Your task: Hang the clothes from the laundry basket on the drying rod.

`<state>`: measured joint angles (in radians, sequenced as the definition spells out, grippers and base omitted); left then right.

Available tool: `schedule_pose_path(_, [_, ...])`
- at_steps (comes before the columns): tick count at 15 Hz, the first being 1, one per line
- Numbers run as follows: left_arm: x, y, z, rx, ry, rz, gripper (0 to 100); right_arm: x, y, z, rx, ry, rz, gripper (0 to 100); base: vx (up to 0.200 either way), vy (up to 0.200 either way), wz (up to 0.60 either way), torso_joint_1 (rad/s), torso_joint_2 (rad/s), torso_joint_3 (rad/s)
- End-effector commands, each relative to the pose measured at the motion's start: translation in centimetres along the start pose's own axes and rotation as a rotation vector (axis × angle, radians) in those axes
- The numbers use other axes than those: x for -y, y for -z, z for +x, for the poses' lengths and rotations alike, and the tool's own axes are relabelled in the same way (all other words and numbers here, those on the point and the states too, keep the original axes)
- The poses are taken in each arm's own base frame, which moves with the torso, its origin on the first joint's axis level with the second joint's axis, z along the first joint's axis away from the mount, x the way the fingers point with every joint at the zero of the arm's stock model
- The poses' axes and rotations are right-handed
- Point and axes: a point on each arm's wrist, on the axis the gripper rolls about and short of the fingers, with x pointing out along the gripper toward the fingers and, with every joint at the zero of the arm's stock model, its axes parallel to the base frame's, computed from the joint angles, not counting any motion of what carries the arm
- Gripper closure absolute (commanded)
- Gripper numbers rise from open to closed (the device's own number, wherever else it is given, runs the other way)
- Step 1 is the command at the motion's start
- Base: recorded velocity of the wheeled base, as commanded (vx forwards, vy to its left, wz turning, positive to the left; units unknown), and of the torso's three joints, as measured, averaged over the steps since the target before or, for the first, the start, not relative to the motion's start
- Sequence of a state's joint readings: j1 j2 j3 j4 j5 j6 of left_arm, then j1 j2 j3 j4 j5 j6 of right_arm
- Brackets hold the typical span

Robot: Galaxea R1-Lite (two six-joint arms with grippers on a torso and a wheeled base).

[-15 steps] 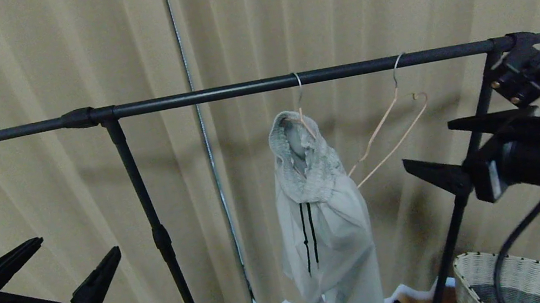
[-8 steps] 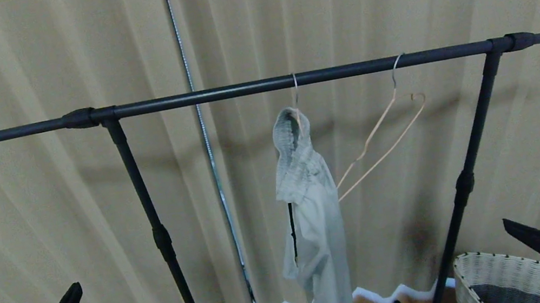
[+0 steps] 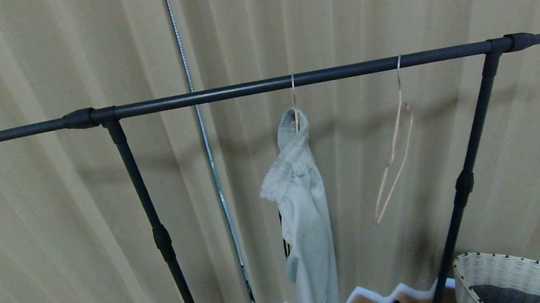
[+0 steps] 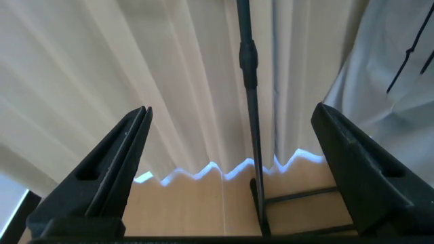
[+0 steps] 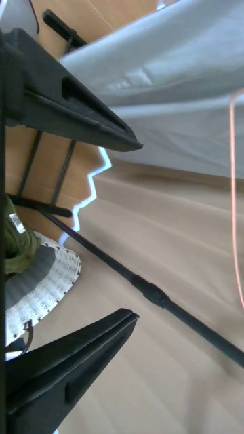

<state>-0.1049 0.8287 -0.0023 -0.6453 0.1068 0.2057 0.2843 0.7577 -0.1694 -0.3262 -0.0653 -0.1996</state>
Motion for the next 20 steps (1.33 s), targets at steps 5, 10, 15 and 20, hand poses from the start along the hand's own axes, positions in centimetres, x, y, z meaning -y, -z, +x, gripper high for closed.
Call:
schedule_pose_path(5, [0.1,0.1,0.1,-0.009,0.037,0.006,0,-0.3,1.5,0.8,-0.101,-0.012,0.029,0,0.000,0.000,0.00,0.000,0.00,0.000])
schedule_pose_path(10, [0.1,0.0,-0.2,0.013,0.034,0.008,0,-0.4,1.7,1.2,-0.130,-0.016,0.074,0,-0.160,0.000,0.00,0.005,0.00,0.002])
schedule_pose_path(15, [0.1,0.1,0.0,0.006,0.043,0.010,0,-0.4,1.7,1.3,-0.133,-0.016,0.075,0,-0.160,0.000,0.00,-0.004,0.00,0.002])
schedule_pose_path(20, [0.3,0.2,0.5,-0.033,0.057,0.013,0,-0.5,2.3,1.4,-0.169,-0.022,0.070,0,0.000,0.000,0.00,0.000,0.00,0.000])
